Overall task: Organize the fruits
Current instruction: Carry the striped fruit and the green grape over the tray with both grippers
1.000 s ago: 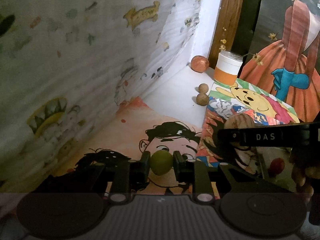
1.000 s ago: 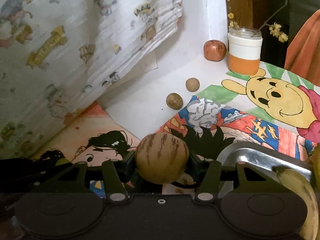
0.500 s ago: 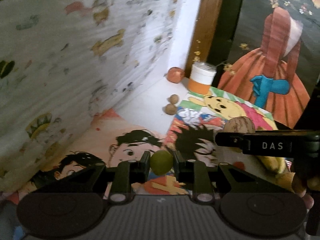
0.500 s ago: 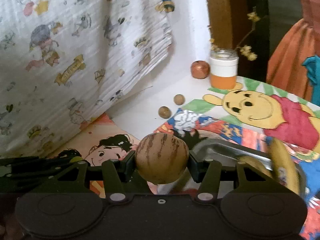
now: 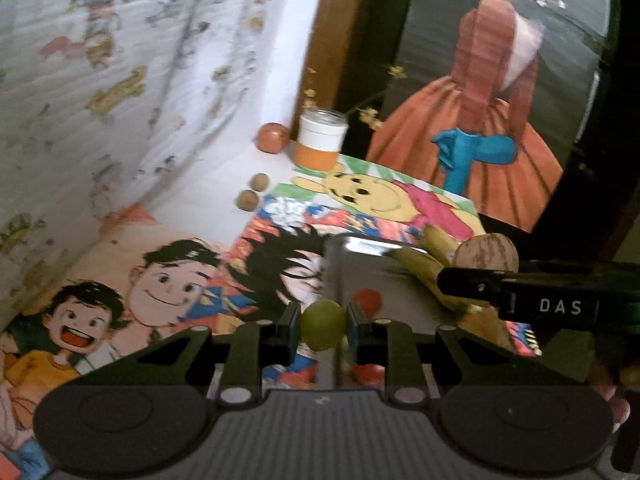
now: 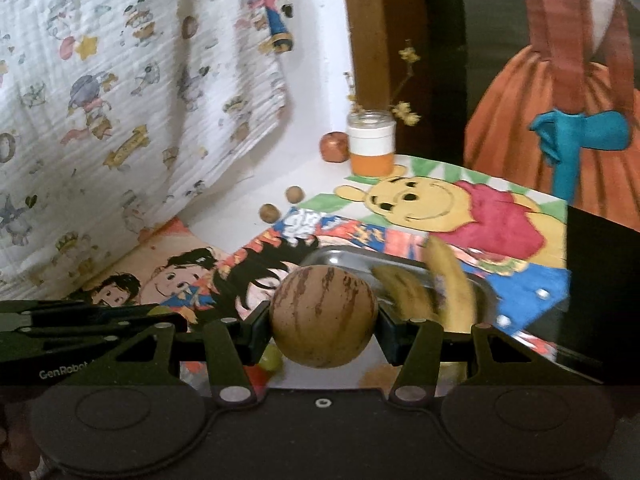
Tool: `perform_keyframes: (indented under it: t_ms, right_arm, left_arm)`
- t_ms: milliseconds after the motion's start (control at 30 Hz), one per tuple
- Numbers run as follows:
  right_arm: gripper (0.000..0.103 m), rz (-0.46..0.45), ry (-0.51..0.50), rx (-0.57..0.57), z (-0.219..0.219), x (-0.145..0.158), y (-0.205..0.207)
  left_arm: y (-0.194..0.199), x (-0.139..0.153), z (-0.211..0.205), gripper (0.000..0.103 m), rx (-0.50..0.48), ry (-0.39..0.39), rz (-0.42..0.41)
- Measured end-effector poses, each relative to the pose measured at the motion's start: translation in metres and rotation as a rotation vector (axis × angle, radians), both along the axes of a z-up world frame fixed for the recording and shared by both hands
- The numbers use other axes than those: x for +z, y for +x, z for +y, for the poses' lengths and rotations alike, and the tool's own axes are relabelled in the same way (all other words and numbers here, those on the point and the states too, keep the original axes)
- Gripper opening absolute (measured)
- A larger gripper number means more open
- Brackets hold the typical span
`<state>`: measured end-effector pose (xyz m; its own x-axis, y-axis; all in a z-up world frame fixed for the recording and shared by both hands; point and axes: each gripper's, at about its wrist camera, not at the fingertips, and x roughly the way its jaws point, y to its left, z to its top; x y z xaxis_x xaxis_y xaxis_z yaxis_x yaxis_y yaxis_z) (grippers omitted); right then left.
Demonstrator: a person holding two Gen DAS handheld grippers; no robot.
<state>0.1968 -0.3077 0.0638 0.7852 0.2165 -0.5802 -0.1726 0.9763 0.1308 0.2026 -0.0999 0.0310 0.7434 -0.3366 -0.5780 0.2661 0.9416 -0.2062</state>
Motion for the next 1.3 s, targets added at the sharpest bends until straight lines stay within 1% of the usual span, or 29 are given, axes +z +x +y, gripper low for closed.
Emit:
perform_keyframes:
  t_ms: [300,567,767,1300]
  right_arm:
    - [0.056,0.004,0.011,-0.059,-0.024,-0.010,-0.043]
    - [0.056,0.044,0.028,-0.089,-0.032,-0.028,-0.065]
    - [0.056,0.058,0.043,-0.104,-0.033,-0.036,-0.072]
    - [0.056,0.077,0.020,-0.113,-0.025,-0.051,-0.076]
  left_arm:
    - [-0.018,-0.008,-0.027,0.027,-0.068,0.014,0.022]
    - [-0.026,-0.017,-0.034,0.027,-0.080,0.025,0.050]
    - [-0.028,-0.022,-0.037,0.027,-0.086,0.036,0.064]
    - [-0.024,-0.033,-0.037,0.027,-0.076,0.049,0.095]
